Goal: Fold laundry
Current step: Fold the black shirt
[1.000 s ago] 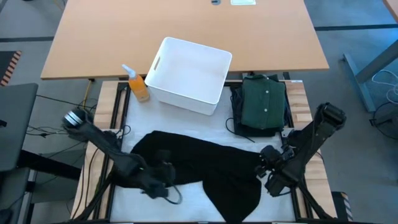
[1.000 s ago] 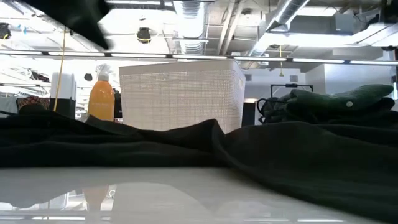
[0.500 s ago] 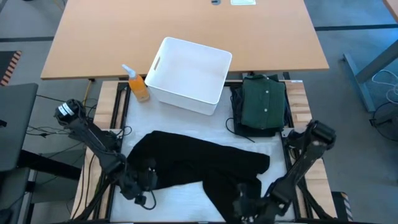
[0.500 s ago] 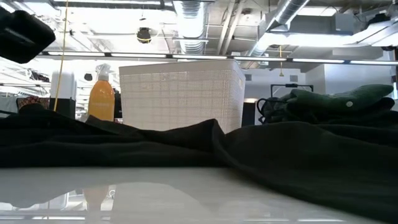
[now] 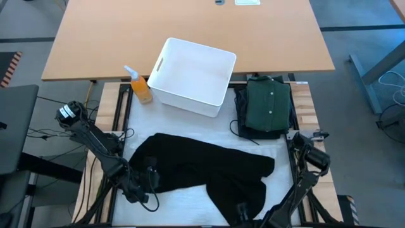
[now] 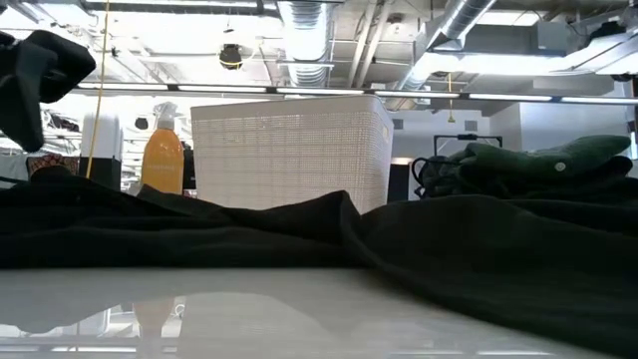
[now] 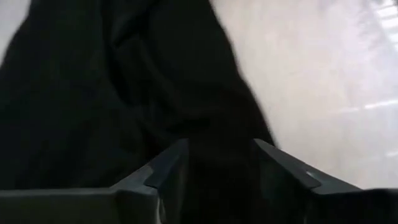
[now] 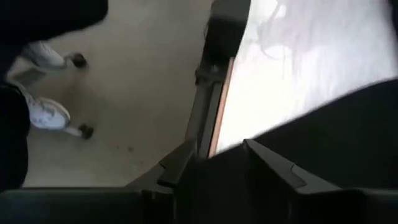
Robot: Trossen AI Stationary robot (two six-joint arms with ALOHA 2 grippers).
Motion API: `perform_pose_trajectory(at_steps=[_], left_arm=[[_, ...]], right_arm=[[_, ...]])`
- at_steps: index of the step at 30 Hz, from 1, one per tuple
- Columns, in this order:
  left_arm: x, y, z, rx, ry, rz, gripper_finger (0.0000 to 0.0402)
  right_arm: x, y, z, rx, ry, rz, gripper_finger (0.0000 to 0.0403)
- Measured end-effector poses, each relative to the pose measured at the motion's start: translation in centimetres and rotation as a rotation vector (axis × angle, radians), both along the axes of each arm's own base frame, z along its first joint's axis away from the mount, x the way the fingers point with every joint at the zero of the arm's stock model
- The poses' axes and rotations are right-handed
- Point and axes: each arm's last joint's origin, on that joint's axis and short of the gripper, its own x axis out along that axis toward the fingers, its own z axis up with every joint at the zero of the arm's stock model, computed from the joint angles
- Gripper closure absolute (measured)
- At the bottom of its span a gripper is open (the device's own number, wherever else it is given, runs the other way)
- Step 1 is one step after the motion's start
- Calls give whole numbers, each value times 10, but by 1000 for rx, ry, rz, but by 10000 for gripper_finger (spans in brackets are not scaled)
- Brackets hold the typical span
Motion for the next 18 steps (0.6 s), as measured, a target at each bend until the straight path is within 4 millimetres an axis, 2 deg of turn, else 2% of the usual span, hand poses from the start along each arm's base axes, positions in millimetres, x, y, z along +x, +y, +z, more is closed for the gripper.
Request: perform_pose_trajectory(at_steps=[9, 15, 18], left_arm=[[0, 2, 0, 14, -8, 36, 226], [3, 5, 0, 14, -9, 54, 226], [4, 7, 0, 14, -9, 64, 226]], right_arm=[[-17, 15, -13, -74, 60, 35, 192], [-29, 24, -16, -120, 63, 132, 184], [-27, 23, -16, -134, 65, 152, 184]])
